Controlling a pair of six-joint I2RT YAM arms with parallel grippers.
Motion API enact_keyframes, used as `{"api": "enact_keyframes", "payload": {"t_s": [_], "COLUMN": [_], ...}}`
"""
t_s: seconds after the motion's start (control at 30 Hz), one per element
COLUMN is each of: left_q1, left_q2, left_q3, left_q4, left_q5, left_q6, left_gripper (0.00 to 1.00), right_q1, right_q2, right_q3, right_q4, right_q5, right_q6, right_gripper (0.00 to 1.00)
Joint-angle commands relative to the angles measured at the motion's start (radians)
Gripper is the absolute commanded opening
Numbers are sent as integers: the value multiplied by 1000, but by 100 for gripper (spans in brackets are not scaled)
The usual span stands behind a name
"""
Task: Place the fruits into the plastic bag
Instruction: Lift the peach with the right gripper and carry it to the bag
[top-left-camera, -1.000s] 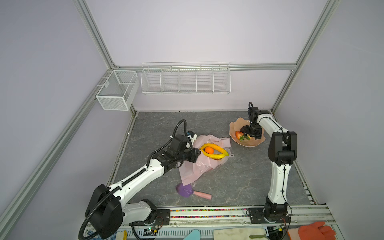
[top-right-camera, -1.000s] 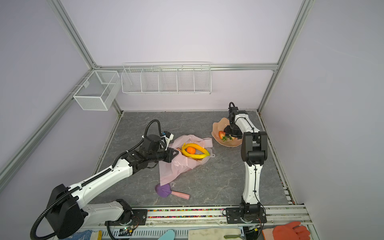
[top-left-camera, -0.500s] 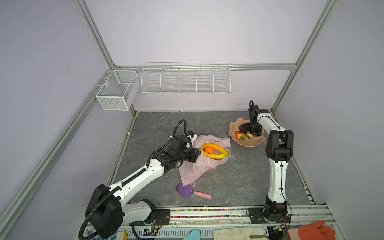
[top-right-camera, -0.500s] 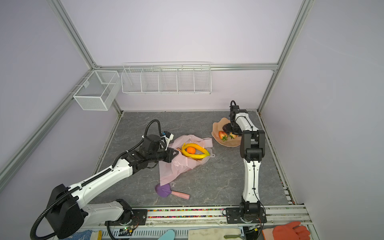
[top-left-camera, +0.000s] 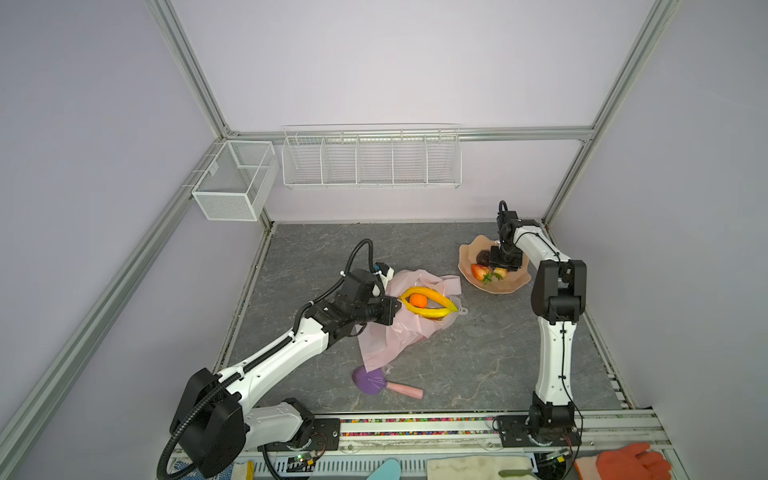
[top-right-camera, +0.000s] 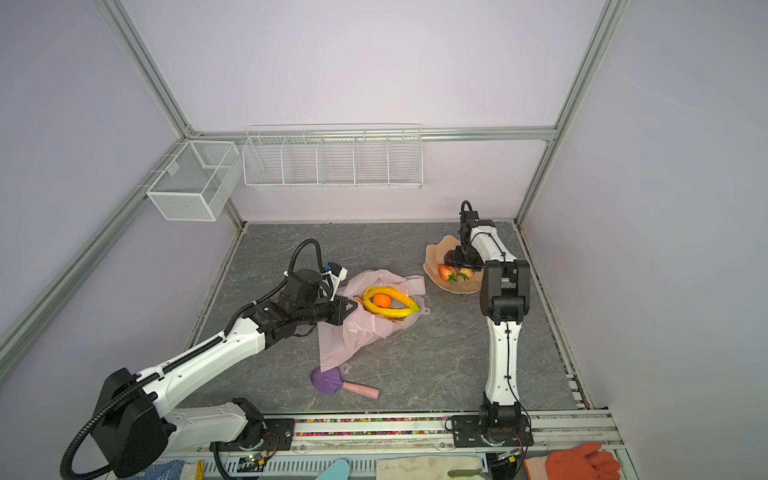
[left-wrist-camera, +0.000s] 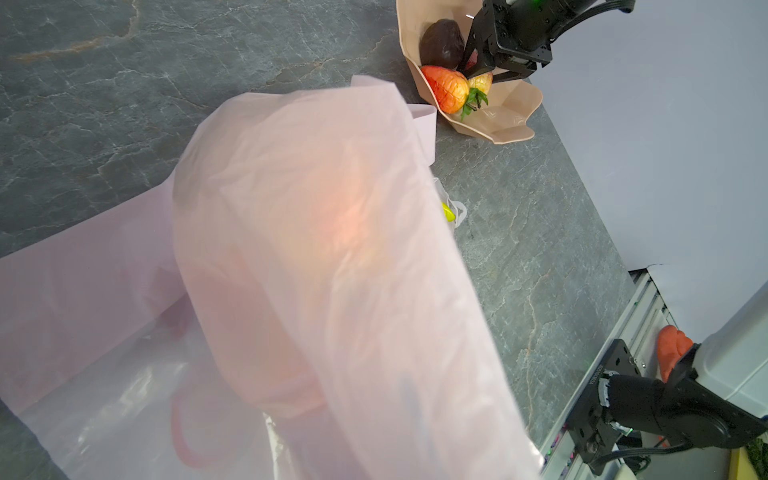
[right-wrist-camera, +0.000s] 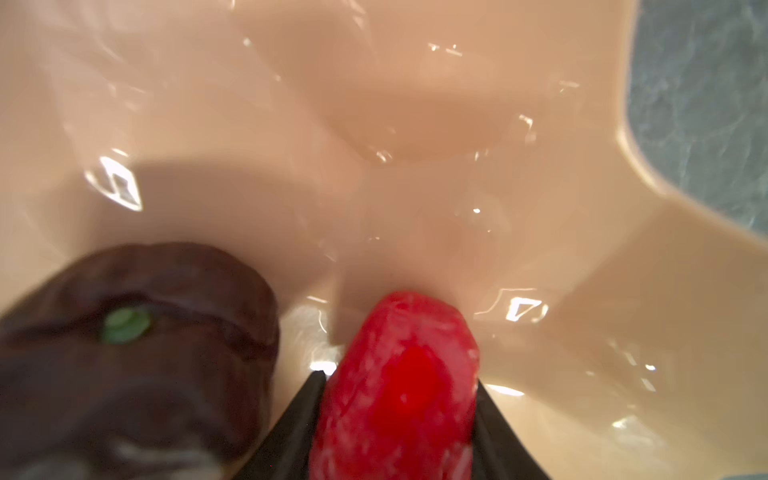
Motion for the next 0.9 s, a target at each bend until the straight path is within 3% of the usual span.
{"api": "enact_keyframes", "payload": {"t_s": [0.0,0.23,0.37,0.5,0.67,0.87], "left_q1": [-4,-4,-4,-4,-5,-5], "left_q2": [-9,-9,-6,1,2,6], "left_q3": [28,26,26,26,20,26], "left_q4": [-11,-12,-10,-4,10,-5], "left_q5": [4,4,7,10,3,7], "left_q6": [6,8,9,9,14,23], "left_gripper": [0,0,0,0,0,0], "right_q1": [-7,-2,0,15,101,292], "right_q2": [-123,-396,-543,-679,-692,-618], "right_q3": [-93,-294,-449,-653,-783,-761], "right_q4": [-3,50,75,189,372,529], "right_q5": [-24,-166,-332,-525,-704,-766], "right_q6": [8,43,111,264,458,653], "right_gripper": [36,33,33,32,31,31]}}
